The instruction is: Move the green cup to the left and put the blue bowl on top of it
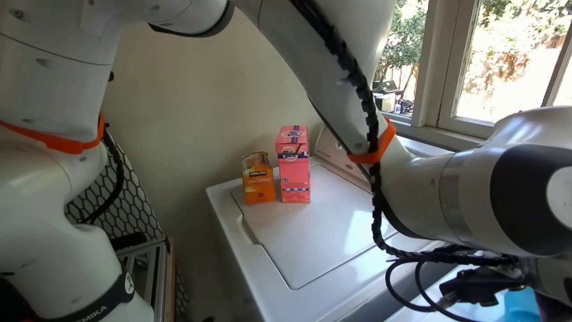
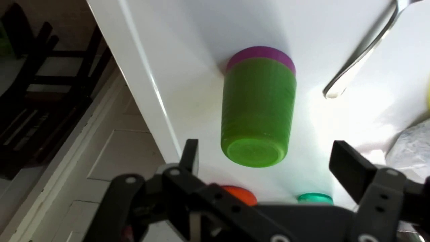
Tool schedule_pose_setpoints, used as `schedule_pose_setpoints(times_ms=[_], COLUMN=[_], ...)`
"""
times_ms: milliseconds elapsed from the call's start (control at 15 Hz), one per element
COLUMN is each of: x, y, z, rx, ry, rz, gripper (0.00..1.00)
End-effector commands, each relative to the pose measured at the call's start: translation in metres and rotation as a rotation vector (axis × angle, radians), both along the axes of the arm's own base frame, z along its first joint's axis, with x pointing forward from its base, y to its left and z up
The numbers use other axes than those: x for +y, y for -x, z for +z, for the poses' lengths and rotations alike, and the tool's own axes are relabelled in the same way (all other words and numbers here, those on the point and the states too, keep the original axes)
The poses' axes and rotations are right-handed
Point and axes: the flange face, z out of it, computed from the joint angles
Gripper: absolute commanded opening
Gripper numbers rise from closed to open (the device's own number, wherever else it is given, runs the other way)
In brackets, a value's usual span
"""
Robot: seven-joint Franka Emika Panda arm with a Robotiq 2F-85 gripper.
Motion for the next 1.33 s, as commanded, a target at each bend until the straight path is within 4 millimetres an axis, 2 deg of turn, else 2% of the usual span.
schedule_pose_setpoints(times_ms=[0, 467, 733, 1067, 1133, 1200, 1267], x=[-0.011, -0.038, -0.046, -0.058, -0.06, -0.062, -0.064], y=[-0.002, -0.007, -0.014, -0.017, -0.018, -0.018, -0.019], z=[-0.02, -0.054, -0.064, -0.067, -0.067, -0.068, -0.068], rx=[0.003, 0.032, 0.036, 0.034, 0.033, 0.034, 0.038], ry=[0.032, -0.002, -0.006, -0.009, -0.008, -0.008, -0.005], rz=[-0.066, -0.167, -0.211, -0.26, -0.267, -0.274, -0.28], gripper=[1.0, 1.0, 1.0, 1.0, 0.93, 0.76, 0.66])
